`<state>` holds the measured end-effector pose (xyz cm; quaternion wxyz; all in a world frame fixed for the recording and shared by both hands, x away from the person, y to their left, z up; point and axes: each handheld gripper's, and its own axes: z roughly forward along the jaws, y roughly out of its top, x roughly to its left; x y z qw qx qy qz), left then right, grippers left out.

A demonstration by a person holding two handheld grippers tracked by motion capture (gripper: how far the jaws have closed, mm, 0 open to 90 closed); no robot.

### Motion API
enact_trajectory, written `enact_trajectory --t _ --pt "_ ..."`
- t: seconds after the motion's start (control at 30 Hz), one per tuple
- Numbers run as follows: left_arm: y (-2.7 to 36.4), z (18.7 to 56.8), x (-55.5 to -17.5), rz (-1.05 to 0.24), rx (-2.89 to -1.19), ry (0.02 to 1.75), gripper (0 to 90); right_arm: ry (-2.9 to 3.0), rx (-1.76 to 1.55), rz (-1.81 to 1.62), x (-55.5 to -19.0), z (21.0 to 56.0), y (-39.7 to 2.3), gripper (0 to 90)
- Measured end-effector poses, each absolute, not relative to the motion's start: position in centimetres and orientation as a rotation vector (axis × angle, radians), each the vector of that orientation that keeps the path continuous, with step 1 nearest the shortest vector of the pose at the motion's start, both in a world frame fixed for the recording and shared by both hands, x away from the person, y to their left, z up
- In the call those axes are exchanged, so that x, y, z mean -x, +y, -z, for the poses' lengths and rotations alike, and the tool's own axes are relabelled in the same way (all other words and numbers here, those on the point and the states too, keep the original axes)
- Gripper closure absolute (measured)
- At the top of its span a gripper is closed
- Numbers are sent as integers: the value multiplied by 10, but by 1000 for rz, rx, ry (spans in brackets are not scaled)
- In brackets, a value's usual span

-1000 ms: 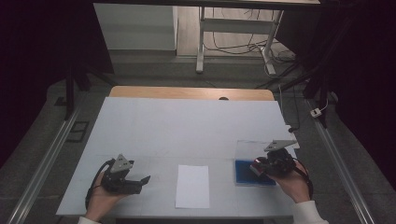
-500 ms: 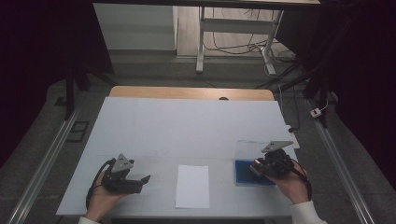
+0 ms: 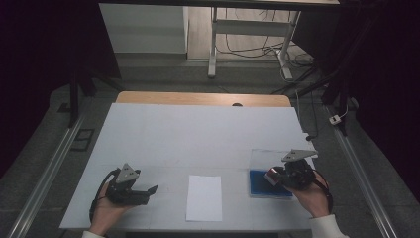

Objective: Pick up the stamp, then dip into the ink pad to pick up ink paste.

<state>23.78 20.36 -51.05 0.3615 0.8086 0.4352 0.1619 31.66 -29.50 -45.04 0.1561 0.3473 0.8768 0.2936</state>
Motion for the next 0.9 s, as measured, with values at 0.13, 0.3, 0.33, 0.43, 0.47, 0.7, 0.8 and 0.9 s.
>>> enact_trajectory --t 0.13,0.3,0.33,0.43,0.47,0.7,0.8,0.9 --pt "204 510 -238 -419 -2085 1115 168 2491 -954 -894 -312 442 -297 704" --pt "205 511 -240 -404 -2080 1109 168 2478 -929 -919 -308 436 -299 705" --pt "204 511 -240 -404 -2082 1110 168 2472 -925 -935 -307 433 -300 704" --pt "204 511 -239 -406 -2077 1111 168 2467 -922 -952 -306 429 -300 704" --pt "204 510 -239 -406 -2077 1111 168 2458 -914 -966 -305 427 -301 704" --pt "204 512 -238 -406 -2080 1114 170 2469 -897 -976 -302 423 -299 704" --pt "204 512 -239 -406 -2081 1113 169 2482 -899 -955 -303 426 -298 704" --pt "205 512 -240 -409 -2082 1116 170 2494 -898 -937 -304 427 -298 704"
